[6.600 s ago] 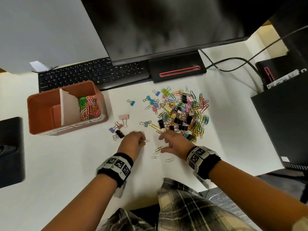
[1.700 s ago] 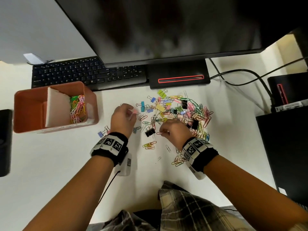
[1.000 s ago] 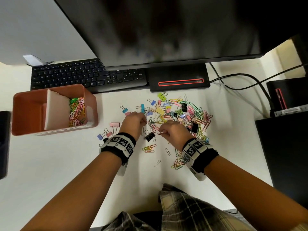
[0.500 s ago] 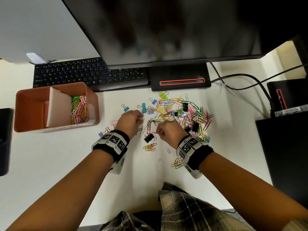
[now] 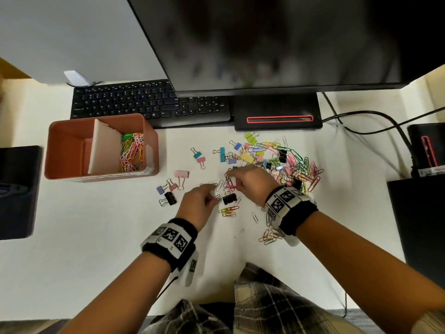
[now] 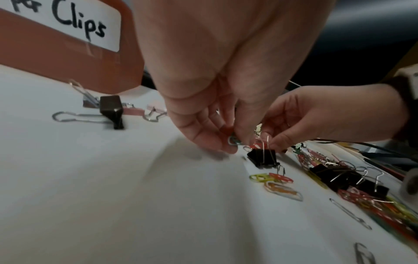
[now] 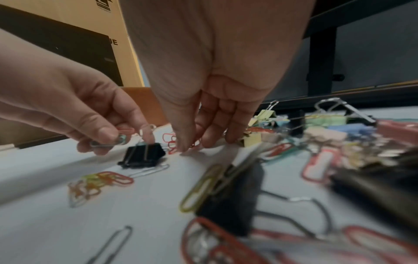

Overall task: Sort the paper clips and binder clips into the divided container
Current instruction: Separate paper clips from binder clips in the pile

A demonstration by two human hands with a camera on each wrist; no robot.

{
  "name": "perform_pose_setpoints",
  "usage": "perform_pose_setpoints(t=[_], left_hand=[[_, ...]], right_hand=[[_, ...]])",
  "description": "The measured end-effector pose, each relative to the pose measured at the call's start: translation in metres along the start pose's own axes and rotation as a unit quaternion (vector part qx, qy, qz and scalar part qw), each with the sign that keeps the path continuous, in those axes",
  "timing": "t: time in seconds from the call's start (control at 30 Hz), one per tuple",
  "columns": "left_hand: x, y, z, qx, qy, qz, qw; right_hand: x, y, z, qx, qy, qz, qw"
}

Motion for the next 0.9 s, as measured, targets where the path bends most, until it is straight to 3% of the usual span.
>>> perform_pose_setpoints(t=[0.23,0.6,0.77,0.9], left_hand=[[-0.002,-0.016,-0.002,0.047,-0.002,-0.020,0.999],[0.018,-0.034,0.010,0.047,-0.097,0.056,0.993],[0.014,-0.030,0.005,0.046,-0.076,0.067,0.994],[0.017,-0.022,-0.035,0.104,-0.015,0.051,0.993]], right_hand=[[0.001,-0.003,0.000,-0.005,0.051,-0.035,0.998],[0.011,-0.010,0.005,0.013,0.006,0.027,1.000],[0.010,-0.005,0.011,-0.012,0.004,0.032,0.999],[0.012,-0.004,0.013,-0.023,-0.034,0.057,0.998]])
Point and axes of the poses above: each hand's wrist, its own y-axis away from the middle knuckle, its own z-axis out of the palm, x = y × z, the point moved 9 cm from there along -y, towards the middle knuckle, and after that the axes turned 8 degrees about x, right-handed, at the moved point
